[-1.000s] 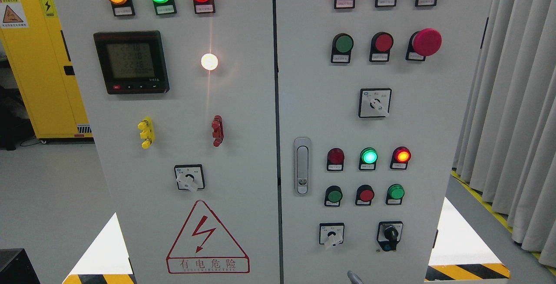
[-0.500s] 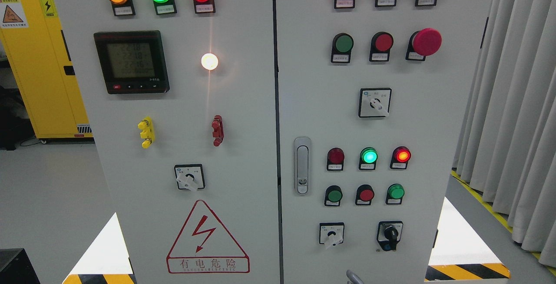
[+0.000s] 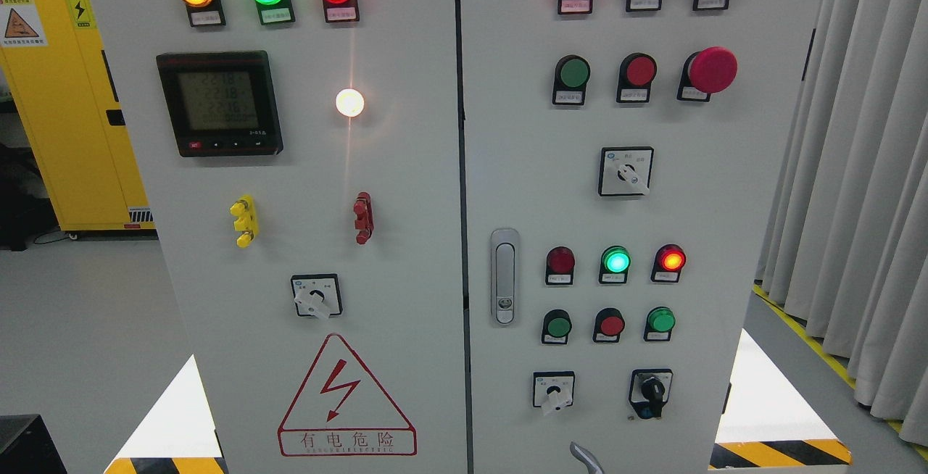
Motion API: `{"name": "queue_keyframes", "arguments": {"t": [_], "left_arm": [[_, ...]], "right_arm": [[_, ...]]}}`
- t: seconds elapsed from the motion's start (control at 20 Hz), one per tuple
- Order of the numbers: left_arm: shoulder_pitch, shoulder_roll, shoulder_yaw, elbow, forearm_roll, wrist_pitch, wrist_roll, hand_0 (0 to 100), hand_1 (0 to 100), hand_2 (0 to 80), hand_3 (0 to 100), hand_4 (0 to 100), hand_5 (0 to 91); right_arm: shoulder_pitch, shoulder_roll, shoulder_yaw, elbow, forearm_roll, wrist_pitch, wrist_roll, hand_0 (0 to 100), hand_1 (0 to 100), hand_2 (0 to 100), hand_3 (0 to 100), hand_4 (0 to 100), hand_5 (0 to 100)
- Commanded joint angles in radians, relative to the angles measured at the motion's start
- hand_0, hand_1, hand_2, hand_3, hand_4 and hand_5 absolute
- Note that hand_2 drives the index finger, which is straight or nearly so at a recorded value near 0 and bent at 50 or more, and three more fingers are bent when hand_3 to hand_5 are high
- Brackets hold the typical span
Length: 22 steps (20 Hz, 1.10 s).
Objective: Press green start button
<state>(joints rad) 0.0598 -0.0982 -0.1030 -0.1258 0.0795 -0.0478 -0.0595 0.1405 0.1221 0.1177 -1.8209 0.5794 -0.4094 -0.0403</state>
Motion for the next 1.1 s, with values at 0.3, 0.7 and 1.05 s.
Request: {"name": "queue_keyframes", "arguments": {"t": [0.3,0.7,1.05], "left_arm": [[0.0,0.0,0.0,0.0,0.0,0.0,0.0,12,56,0.0,0,0,0.0],[0.0,0.0,-0.001,0.0,0.0,0.0,0.0,12,56,0.0,0,0,0.0],[0.0,0.0,0.0,0.0,0.0,0.0,0.0,12,56,0.0,0,0,0.0]], "right_arm": [[-0.105,-0.001,-0.155,-0.014,0.462,-0.008,-0.061,39,80,0,73,79,88],[-0.153,0.004,-0.182,-0.012,0.698,0.003,-0.115,47,81,0,75,78,90],[-0.212,-0.005,-0.188,-0.008,0.748,0.021,-0.108,55,83,0,77,79,91]]}}
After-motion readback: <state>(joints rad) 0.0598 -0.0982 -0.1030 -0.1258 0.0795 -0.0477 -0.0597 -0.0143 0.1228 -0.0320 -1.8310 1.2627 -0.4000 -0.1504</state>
